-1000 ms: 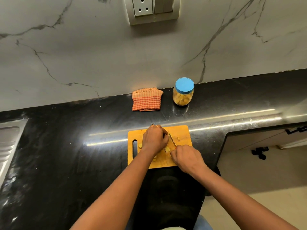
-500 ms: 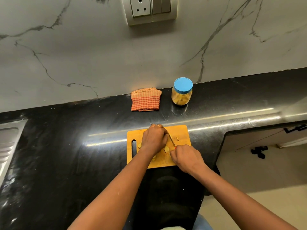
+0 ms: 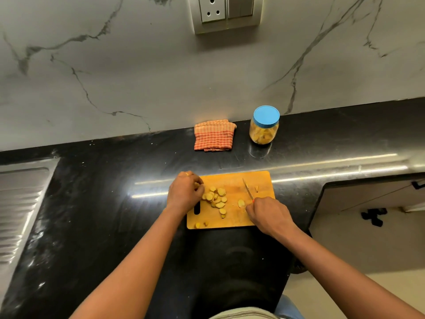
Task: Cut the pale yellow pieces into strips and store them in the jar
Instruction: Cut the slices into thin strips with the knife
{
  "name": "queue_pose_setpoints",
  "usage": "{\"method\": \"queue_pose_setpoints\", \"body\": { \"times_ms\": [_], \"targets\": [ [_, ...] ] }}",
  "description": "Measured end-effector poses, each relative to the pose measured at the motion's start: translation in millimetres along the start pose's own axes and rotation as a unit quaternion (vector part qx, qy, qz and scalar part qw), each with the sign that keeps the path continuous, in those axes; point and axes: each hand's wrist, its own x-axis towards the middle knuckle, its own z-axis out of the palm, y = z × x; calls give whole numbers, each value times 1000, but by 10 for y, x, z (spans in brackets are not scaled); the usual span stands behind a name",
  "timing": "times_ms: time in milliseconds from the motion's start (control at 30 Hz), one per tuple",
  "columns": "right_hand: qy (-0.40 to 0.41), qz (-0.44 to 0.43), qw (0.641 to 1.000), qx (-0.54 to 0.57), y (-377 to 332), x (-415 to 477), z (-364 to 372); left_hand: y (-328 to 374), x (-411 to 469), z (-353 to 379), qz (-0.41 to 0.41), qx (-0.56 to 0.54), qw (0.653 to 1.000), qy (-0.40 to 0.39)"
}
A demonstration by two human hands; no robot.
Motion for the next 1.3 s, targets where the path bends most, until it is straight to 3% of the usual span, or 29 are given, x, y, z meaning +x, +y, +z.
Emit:
{"method": "queue_pose_setpoints", "body": {
  "times_ms": [100, 367, 500, 867, 1000, 1133, 1300],
  "targets": [
    [1, 0, 1000, 8, -19, 1, -19, -137, -292, -61, -21, -14, 999, 32],
    [-3, 1, 1000, 12, -54, -36, -30, -259, -809, -46, 43, -84, 995, -28],
    [-8, -34, 999, -32, -58, -85, -47, -290, -793, -83, 67, -69, 994, -49],
    [16, 8, 1000, 6, -10, -197, 34, -195, -385, -94, 54, -89, 995, 3],
    [16, -16, 999, -23, 10, -220, 22, -2, -224, -92, 70, -109, 991, -12],
    [20, -6, 1000, -8, 70, -228, 25, 317, -191, -73, 121, -102, 987, -19],
    [41, 26, 998, 35, 102, -224, 54, 740, -171, 56, 225, 24, 968, -111]
  ]
}}
